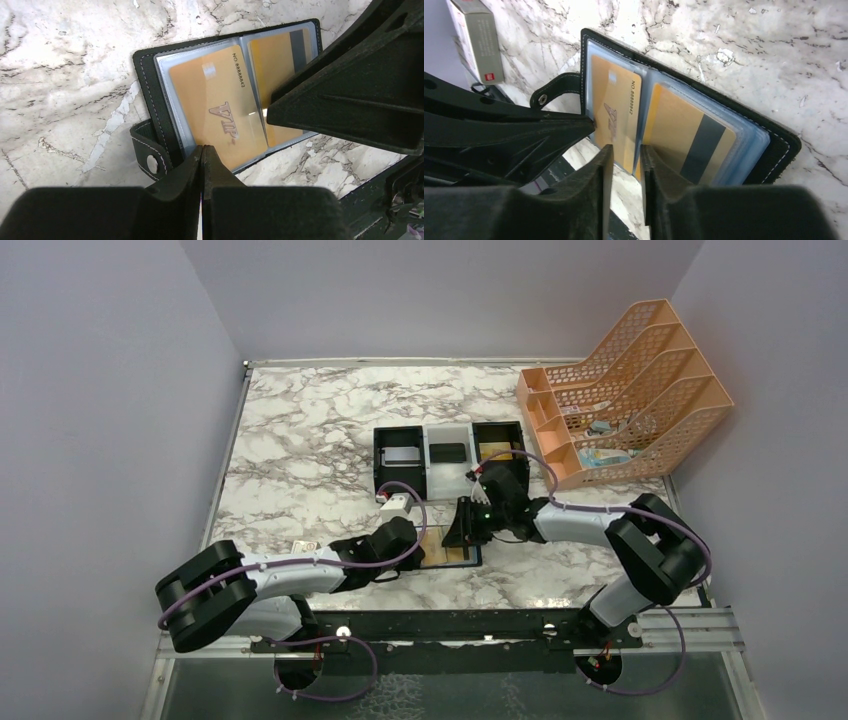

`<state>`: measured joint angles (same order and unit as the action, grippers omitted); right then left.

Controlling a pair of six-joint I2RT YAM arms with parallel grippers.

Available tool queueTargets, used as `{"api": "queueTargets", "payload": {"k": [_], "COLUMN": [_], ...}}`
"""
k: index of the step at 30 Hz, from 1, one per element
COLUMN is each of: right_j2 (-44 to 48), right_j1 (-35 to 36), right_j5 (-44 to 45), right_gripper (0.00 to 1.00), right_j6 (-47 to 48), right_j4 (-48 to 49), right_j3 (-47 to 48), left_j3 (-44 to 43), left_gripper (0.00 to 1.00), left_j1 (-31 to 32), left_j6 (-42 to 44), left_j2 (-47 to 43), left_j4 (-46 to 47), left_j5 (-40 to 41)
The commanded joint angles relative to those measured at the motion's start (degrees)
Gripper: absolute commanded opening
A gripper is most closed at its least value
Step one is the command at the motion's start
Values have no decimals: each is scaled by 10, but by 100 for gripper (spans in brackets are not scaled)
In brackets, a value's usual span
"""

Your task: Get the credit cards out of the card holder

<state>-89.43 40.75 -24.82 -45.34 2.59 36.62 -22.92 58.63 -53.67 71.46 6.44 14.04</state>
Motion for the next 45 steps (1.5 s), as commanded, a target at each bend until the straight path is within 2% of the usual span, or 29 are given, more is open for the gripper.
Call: {"api": "queueTargets", "payload": {"k": [1, 5, 12, 18, 25, 27, 29, 31, 33, 38, 45], "right_j2": [-21, -61, -84, -83, -62, -54, -49, -46, -40, -33, -31], "right_j1": [-2, -2, 4, 3, 2, 1, 1, 0, 0, 0, 0], "right_j5": [32, 32, -4, -110, -110, -112, -107, -96, -75, -21, -15], "right_gripper": [31, 35, 34, 22, 9, 2, 1, 1, 2, 15, 26], "right_j6": [65, 101, 119, 68, 29, 31, 36, 41, 50, 81, 83], "right_j4": [-44, -65, -63, 19, 58, 57, 46, 34, 9, -43, -51], "right_j3": [41, 63, 65, 36, 27, 29, 32, 34, 40, 56, 46], "left_j3": [2, 2, 10, 17, 30, 33, 37, 39, 36, 0, -27], "left_gripper": [4, 1, 0, 0, 0, 0, 0, 1, 7, 20, 25], "left_j1": [3, 3, 4, 8, 14, 15, 16, 16, 16, 11, -38], "left_j6": [-1, -2, -9, -19, -31, -33, -34, -32, -21, 19, 58], "left_j2": [7, 7, 4, 3, -25, -38, -54, -70, -82, -71, -28], "left_j4": [16, 14, 17, 32, 27, 25, 19, 8, -2, -31, -34], "left_j5": [-14, -16, -32, -39, -26, -25, -19, -6, 4, 21, -25]}}
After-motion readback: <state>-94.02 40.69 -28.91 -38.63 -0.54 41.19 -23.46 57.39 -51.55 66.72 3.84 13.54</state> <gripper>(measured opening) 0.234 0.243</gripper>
